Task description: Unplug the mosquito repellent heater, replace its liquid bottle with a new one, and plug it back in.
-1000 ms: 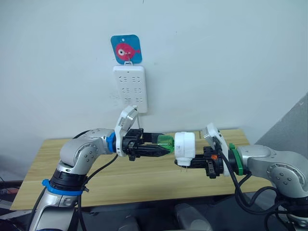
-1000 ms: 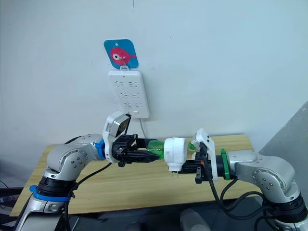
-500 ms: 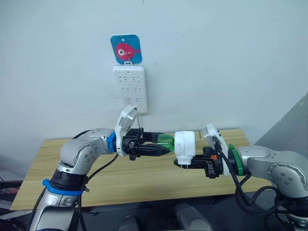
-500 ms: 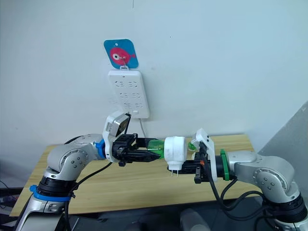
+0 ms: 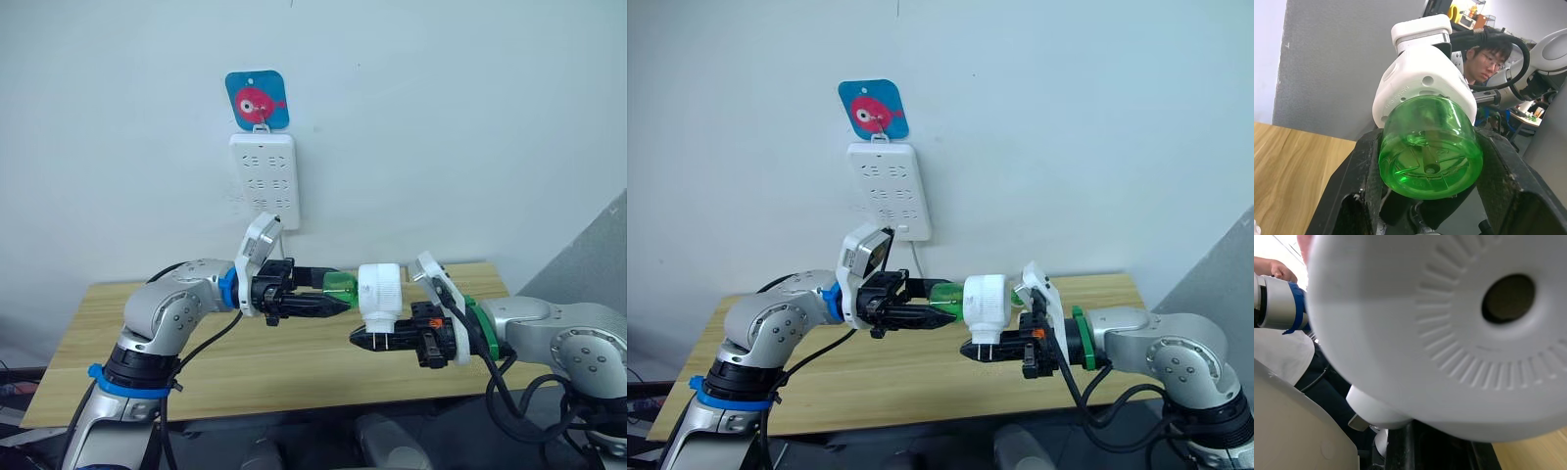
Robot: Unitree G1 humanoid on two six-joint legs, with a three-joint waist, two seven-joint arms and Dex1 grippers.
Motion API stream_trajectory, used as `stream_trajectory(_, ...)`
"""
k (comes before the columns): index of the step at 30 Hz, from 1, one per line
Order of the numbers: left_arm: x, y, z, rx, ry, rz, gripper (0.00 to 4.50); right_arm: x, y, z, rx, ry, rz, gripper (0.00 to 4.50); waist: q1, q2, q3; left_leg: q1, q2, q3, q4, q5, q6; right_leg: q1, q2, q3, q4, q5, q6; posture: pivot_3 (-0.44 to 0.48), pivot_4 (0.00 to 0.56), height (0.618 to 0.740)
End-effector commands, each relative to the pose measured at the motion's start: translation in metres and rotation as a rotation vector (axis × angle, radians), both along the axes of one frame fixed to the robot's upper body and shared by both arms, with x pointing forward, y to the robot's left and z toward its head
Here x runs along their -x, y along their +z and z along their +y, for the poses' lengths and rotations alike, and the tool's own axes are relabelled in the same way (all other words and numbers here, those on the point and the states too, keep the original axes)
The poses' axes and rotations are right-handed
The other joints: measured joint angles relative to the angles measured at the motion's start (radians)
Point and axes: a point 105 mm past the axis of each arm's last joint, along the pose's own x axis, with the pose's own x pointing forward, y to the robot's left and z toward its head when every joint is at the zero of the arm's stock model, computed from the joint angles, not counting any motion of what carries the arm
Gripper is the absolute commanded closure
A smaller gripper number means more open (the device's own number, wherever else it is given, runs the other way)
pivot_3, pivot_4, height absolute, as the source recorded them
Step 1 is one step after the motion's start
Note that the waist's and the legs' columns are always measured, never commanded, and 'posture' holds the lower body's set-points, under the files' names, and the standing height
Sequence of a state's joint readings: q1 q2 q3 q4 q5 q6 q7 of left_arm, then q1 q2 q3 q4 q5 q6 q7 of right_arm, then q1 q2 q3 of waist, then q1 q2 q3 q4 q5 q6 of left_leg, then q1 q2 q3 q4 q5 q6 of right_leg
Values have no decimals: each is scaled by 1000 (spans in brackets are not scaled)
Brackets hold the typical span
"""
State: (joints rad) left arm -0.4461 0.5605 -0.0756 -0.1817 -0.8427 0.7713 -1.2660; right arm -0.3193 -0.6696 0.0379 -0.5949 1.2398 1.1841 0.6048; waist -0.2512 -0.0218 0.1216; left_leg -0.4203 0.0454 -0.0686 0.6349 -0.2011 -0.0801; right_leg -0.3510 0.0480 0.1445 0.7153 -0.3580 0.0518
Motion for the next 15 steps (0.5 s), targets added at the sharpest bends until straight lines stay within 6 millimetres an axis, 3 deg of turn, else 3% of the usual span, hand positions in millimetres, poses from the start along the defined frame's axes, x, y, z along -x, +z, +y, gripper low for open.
stream_trajectory(1, -11, -8, 1, -69, 79, -9, 2270, 16, 26, 9, -100, 104, -78, 4500, 0, 0, 0, 0, 0, 0, 0, 0, 0, 0, 0, 0, 0, 0, 0, -244, 49, 733)
stream_trajectory(11, -10, -12, 2, -71, 82, -11, 2270, 16, 29, 10, -103, 107, -73, 4500, 0, 0, 0, 0, 0, 0, 0, 0, 0, 0, 0, 0, 0, 0, 0, -246, 49, 733)
stream_trajectory(15, -12, -11, 2, -60, 96, -11, 2270, 16, 21, 8, -49, 97, -87, 4500, 1, 0, 0, 0, 0, 0, 0, 0, 0, -1, 0, 0, 0, 0, 0, -246, 49, 733)
